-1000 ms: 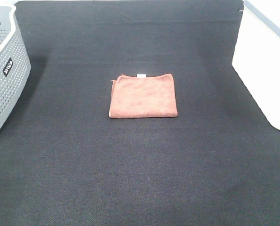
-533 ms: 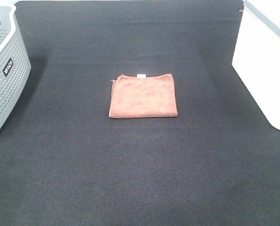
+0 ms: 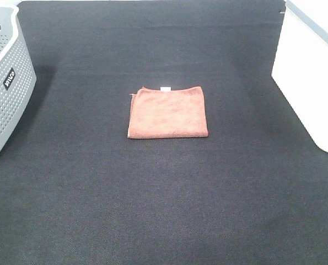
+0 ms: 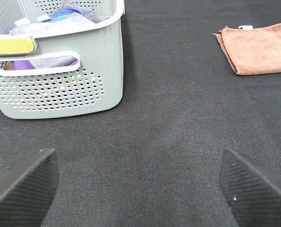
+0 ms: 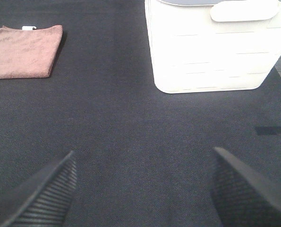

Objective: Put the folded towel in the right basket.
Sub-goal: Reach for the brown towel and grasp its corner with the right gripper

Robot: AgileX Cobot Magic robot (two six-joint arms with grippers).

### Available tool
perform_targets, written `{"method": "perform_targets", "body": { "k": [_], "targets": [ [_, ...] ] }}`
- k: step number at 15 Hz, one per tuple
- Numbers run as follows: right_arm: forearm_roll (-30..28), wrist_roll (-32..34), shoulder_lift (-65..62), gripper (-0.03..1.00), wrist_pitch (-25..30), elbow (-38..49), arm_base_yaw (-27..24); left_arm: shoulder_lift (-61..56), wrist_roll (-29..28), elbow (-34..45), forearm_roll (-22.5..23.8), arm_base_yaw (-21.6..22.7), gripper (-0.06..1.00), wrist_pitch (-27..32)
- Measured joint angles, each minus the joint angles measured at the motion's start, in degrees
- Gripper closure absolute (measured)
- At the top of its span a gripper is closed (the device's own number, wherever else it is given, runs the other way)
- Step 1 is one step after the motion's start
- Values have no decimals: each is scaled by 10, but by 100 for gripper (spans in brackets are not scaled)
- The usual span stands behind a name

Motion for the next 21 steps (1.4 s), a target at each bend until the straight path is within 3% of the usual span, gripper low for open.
{"method": "perform_targets", "body": {
  "k": [6, 8, 9, 11, 15, 16, 21],
  "targets": [
    [1, 0, 7, 24, -7, -5, 0, 0, 0, 0, 0, 0, 7, 0],
    [3, 0, 62, 24, -56, -24, 0, 0, 0, 0, 0, 0, 7, 0],
    [5, 0, 126, 24, -97, -47, 0, 0, 0, 0, 0, 0, 7, 0],
    [19, 0, 227, 24, -129, -88, 0, 0, 0, 0, 0, 0, 7, 0],
    [68, -7, 445, 24, -133, -214, 0, 0, 0, 0, 0, 0, 7, 0],
    [68, -7, 445, 24, -133, -214, 0, 0, 0, 0, 0, 0, 7, 0],
    [148, -62, 676, 24, -121, -398, 0, 0, 0, 0, 0, 0, 7, 0]
  ]
}}
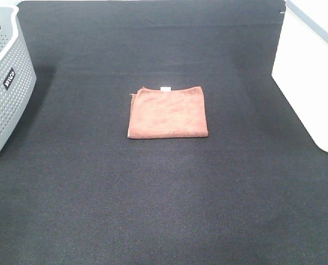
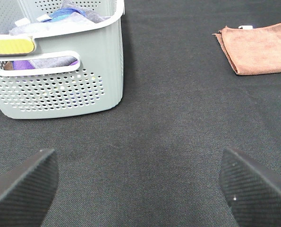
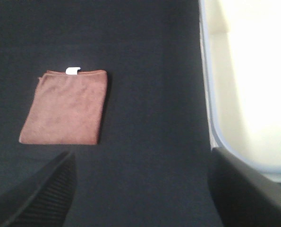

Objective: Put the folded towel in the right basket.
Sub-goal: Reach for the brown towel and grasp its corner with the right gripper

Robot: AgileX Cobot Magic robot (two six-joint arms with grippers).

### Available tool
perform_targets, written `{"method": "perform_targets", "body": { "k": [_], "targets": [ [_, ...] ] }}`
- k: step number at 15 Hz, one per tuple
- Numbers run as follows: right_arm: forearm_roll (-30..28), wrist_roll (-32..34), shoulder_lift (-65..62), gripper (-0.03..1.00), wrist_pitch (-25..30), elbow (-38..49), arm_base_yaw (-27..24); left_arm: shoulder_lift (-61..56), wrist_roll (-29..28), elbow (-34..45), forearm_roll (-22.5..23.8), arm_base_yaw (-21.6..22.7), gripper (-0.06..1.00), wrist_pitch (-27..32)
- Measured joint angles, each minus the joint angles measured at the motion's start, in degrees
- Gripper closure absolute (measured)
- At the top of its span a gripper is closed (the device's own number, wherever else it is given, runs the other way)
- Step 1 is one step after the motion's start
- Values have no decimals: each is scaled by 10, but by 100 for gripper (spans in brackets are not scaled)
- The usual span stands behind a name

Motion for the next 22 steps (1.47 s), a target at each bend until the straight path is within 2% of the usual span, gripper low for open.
{"method": "perform_targets", "body": {
  "k": [3, 4, 7, 8, 9, 11, 13, 15, 20, 22],
  "targets": [
    [23, -21, 91, 24, 17, -80, 0, 0, 0, 0, 0, 0, 7, 0],
    [25, -27, 131, 24, 22, -108, 15, 0, 0, 0, 0, 0, 7, 0],
    [-3, -28, 193, 24, 19, -141, 103, 0, 0, 0, 0, 0, 7, 0],
    [-3, -28, 193, 24, 19, -141, 103, 0, 0, 0, 0, 0, 7, 0],
    [-5, -28, 225, 24, 8, -149, 146, 0, 0, 0, 0, 0, 7, 0],
    [3, -27, 270, 24, -8, -150, 175, 0, 0, 0, 0, 0, 7, 0],
    [49, -27, 333, 24, -22, -154, 181, 0, 0, 0, 0, 0, 7, 0],
    [72, -27, 388, 24, -25, -166, 181, 0, 0, 0, 0, 0, 7, 0],
    [88, -3, 529, 24, -24, -238, 181, 0, 0, 0, 0, 0, 7, 0],
    [92, 0, 548, 24, -24, -253, 181, 0, 0, 0, 0, 0, 7, 0]
  ]
}}
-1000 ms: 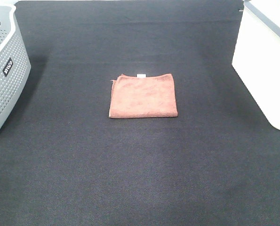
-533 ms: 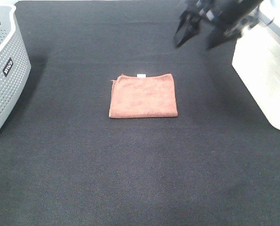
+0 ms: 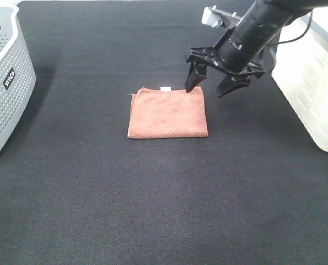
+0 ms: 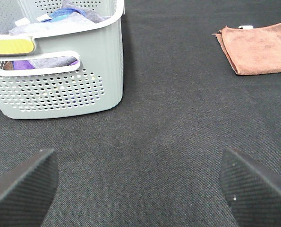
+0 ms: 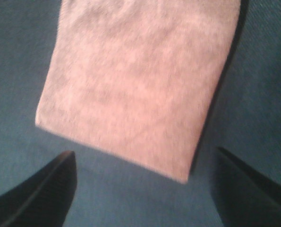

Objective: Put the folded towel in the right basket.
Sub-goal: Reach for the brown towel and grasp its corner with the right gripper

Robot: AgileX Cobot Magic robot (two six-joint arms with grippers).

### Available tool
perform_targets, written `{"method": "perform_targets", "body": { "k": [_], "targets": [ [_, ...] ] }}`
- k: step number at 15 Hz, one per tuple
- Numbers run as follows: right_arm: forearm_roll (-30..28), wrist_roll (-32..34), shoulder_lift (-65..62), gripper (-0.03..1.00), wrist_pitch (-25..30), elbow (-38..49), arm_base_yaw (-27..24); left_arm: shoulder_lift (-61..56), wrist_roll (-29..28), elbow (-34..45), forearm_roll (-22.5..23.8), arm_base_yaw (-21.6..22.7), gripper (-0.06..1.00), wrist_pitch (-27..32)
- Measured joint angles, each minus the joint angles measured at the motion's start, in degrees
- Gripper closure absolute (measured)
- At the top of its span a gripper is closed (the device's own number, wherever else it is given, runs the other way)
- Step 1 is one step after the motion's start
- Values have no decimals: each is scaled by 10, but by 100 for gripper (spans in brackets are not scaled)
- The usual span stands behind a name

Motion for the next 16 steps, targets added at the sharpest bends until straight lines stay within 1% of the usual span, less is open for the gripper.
{"method": "perform_targets", "body": {
  "k": [4, 7, 12, 14, 16],
  "targets": [
    [14, 2, 77, 24, 23, -71, -3, 0, 0, 0, 0, 0, 7, 0],
    [48, 1, 115, 24, 37, -96, -16, 0, 0, 0, 0, 0, 7, 0],
    [56, -8, 148, 24, 42, -104, -21, 0, 0, 0, 0, 0, 7, 0],
    [56, -9, 154, 24, 32, -104, -21, 0, 0, 0, 0, 0, 7, 0],
    [56, -9, 159, 31, 26, -104, -21, 0, 0, 0, 0, 0, 7, 0]
  ]
}}
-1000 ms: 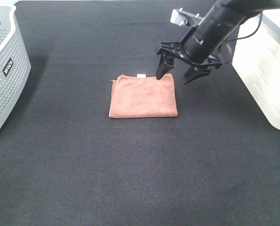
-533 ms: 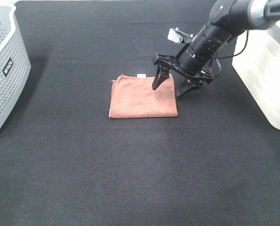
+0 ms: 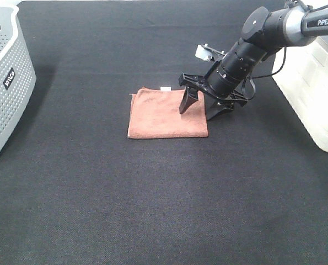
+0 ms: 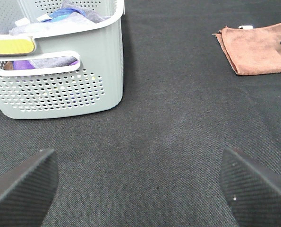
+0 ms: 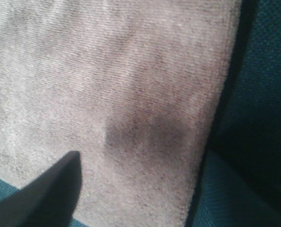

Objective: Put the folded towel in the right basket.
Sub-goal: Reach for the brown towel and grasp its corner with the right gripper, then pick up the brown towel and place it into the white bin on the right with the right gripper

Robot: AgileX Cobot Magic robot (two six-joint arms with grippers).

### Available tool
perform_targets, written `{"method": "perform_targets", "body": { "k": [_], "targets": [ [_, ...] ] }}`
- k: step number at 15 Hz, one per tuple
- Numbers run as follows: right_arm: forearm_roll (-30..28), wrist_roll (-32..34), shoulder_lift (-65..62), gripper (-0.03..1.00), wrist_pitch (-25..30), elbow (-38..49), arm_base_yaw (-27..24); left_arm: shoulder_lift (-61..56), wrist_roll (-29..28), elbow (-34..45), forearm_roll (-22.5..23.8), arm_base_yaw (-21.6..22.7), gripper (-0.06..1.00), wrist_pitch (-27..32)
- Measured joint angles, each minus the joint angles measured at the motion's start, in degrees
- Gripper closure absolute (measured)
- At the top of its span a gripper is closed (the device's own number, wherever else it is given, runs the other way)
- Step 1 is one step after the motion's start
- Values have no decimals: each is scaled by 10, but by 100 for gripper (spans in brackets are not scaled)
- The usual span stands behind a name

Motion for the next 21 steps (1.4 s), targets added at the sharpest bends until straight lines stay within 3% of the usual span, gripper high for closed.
{"method": "perform_targets", "body": {
  "k": [2, 4, 6, 7, 9, 14, 21],
  "targets": [
    [28, -14, 9, 40, 1, -3, -1, 0, 0, 0, 0, 0, 7, 0],
    [79, -56, 20, 57, 1, -3, -3, 0, 0, 0, 0, 0, 7, 0],
    [86, -65, 23, 76, 4, -13, -3, 0, 0, 0, 0, 0, 7, 0],
    [86, -65, 23, 76, 4, -13, -3, 0, 0, 0, 0, 0, 7, 0],
    [62, -60, 23, 93, 30, -46, -3, 0, 0, 0, 0, 0, 7, 0],
    [26, -37, 20, 93, 108, -126, -3, 0, 0, 0, 0, 0, 7, 0],
    [-23, -28, -139, 93, 131, -145, -4, 0, 0, 0, 0, 0, 7, 0]
  ]
}}
